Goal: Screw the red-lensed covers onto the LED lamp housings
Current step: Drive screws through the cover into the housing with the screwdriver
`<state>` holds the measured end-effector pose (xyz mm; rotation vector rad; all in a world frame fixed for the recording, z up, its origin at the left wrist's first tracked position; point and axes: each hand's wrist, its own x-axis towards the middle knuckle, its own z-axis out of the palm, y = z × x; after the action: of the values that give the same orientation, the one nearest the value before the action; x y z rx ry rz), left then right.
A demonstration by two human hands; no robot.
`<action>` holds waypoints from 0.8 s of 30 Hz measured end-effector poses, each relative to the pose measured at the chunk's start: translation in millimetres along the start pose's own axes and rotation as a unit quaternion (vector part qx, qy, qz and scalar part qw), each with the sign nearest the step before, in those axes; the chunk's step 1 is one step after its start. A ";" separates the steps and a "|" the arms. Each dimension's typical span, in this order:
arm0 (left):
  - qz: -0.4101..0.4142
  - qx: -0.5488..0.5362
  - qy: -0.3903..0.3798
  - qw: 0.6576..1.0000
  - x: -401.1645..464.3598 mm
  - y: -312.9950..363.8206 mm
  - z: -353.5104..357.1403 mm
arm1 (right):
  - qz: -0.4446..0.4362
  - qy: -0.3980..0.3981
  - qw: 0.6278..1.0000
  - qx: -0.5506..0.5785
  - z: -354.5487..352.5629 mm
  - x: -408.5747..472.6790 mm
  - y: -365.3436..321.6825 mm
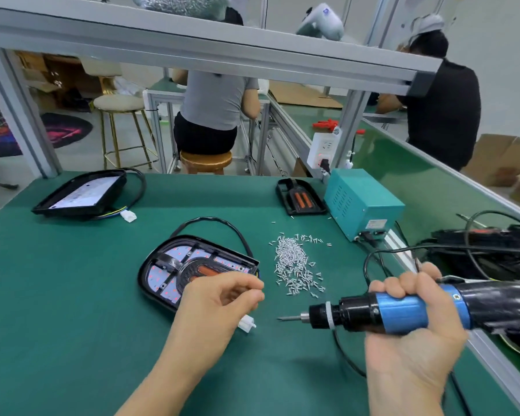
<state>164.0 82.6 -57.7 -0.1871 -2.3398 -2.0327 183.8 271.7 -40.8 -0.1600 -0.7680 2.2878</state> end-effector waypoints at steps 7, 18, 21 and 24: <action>0.179 0.495 -0.026 0.850 71.0 -1.6 50.8 | -0.004 0.019 1.000 -0.015 -13.3 -1.1 -0.8; 0.135 0.678 -0.090 0.717 91.8 -22.0 76.9 | -0.008 0.013 1.000 -0.023 -12.5 16.1 -10.2; 0.133 0.678 -0.100 0.716 93.1 -21.5 77.4 | -0.006 0.012 1.000 -0.027 -13.8 14.4 -7.0; 0.127 0.682 -0.110 0.712 94.4 -21.3 77.7 | -0.004 0.011 1.000 -0.029 -15.4 10.9 -3.5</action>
<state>71.9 162.9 -79.7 -0.6029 -2.9680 0.1714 182.7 288.3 -50.2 -0.2081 -0.8224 2.2529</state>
